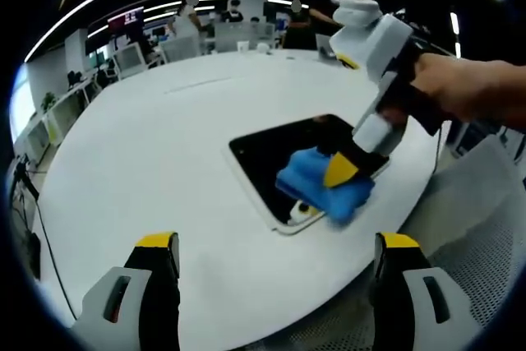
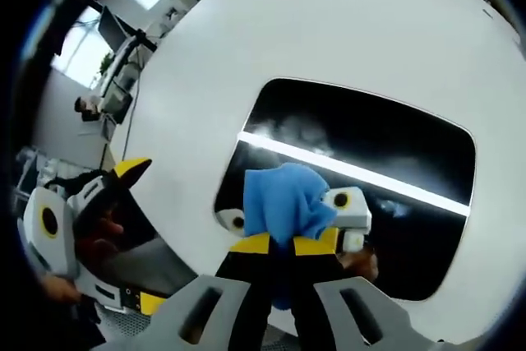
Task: Wipe the mirror surface with the cleaning cloth until all visible marks leave the cleaned area.
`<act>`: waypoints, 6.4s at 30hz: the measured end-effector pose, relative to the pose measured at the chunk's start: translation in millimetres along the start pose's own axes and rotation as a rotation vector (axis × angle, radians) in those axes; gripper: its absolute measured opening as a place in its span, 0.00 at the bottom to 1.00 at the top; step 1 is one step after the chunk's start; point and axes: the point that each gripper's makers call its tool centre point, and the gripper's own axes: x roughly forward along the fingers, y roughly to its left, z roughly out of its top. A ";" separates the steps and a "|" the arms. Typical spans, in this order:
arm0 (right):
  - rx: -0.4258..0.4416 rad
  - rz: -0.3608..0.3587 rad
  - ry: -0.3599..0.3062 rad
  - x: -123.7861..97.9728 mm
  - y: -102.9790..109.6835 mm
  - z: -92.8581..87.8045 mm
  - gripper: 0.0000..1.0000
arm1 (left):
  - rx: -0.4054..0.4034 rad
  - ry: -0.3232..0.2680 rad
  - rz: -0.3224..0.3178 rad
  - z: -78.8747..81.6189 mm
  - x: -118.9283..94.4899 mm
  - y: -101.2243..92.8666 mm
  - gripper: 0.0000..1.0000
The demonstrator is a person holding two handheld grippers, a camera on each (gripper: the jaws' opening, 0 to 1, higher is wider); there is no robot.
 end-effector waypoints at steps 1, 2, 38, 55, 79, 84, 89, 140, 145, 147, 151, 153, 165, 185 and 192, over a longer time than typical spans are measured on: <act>-0.001 0.002 -0.001 0.6 1.7 0.7 0.02 | 0.000 0.000 0.000 0.0 0.0 -0.1 0.99; -0.003 0.002 -0.001 1.3 3.1 1.3 0.02 | 0.000 0.001 0.000 -0.1 0.0 0.0 0.99; -0.126 -0.036 0.012 6.5 26.4 7.2 0.02 | 0.003 0.021 -0.005 -3.5 0.4 -0.7 0.99; -0.088 -0.016 0.017 7.4 24.1 10.8 0.02 | -0.006 0.026 -0.005 -4.8 1.0 -0.2 0.99; -0.083 -0.021 -0.037 13.6 14.8 46.5 0.02 | -0.021 -0.001 0.005 -1.0 -0.3 2.1 0.99; -0.053 -0.016 -0.001 14.0 14.2 50.7 0.02 | -0.020 -0.002 0.007 -0.9 -0.6 3.0 0.99; -0.057 -0.022 -0.036 17.0 7.4 66.9 0.02 | -0.031 -0.008 0.011 -0.3 -0.2 4.6 0.99; -0.093 -0.067 -0.084 19.6 -8.1 113.1 0.02 | -0.030 -0.018 0.000 1.6 0.3 3.2 1.00; -0.087 -0.069 -0.084 15.8 -8.3 109.3 0.02 | -0.025 -0.021 -0.005 2.2 0.5 2.5 1.00; -0.092 -0.072 -0.081 17.4 -9.5 111.0 0.02 | -0.024 -0.021 -0.003 2.4 0.0 2.7 1.00; -0.113 -0.078 -0.073 17.8 -9.9 111.3 0.02 | -0.029 -0.032 0.009 4.3 -1.6 5.1 1.00; -0.108 -0.076 -0.071 17.4 -10.0 111.0 0.02 | -0.037 -0.038 0.015 5.2 -2.5 6.5 1.00; -0.059 -0.082 -0.072 6.9 -28.3 102.9 0.02 | -0.036 -0.042 0.016 6.3 -1.8 6.5 1.00; -0.037 -0.099 -0.078 3.3 -37.3 102.0 0.02 | -0.034 -0.039 0.020 4.5 -1.6 7.5 0.99; -0.024 -0.088 -0.081 4.5 -39.1 103.6 0.02 | -0.032 -0.032 0.012 3.5 -1.4 5.6 0.99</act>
